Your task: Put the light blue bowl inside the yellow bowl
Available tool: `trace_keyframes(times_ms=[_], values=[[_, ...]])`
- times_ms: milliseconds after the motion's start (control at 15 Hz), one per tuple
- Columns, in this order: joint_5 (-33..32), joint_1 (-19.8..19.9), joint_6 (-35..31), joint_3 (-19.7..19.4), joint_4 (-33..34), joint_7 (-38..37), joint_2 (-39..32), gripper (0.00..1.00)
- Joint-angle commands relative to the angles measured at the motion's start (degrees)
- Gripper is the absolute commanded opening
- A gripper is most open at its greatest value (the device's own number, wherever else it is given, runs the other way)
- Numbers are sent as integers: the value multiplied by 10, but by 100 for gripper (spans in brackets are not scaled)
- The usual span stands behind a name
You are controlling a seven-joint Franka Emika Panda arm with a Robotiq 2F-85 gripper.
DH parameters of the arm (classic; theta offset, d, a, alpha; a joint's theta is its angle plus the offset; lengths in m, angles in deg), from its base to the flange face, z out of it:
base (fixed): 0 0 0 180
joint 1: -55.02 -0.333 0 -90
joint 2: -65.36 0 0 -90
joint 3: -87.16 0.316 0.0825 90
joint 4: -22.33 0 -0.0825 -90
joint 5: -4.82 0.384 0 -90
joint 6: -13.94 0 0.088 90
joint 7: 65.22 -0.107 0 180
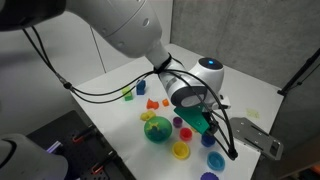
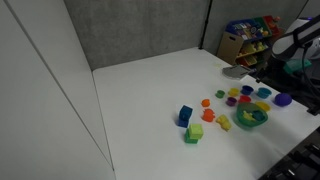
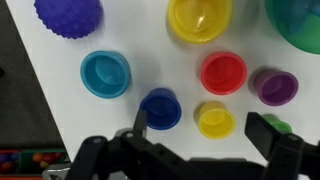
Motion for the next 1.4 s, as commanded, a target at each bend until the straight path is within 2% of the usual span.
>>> trace_keyframes(times_ms=[0, 400, 733, 1333], values=[[-32, 28, -20, 6, 33, 18, -42, 100], [-69, 59, -27, -4, 72, 16, -95, 100], [-67, 89, -30, 4, 106, 25, -139, 100], [-68, 143, -55, 67, 147, 100, -203, 100]])
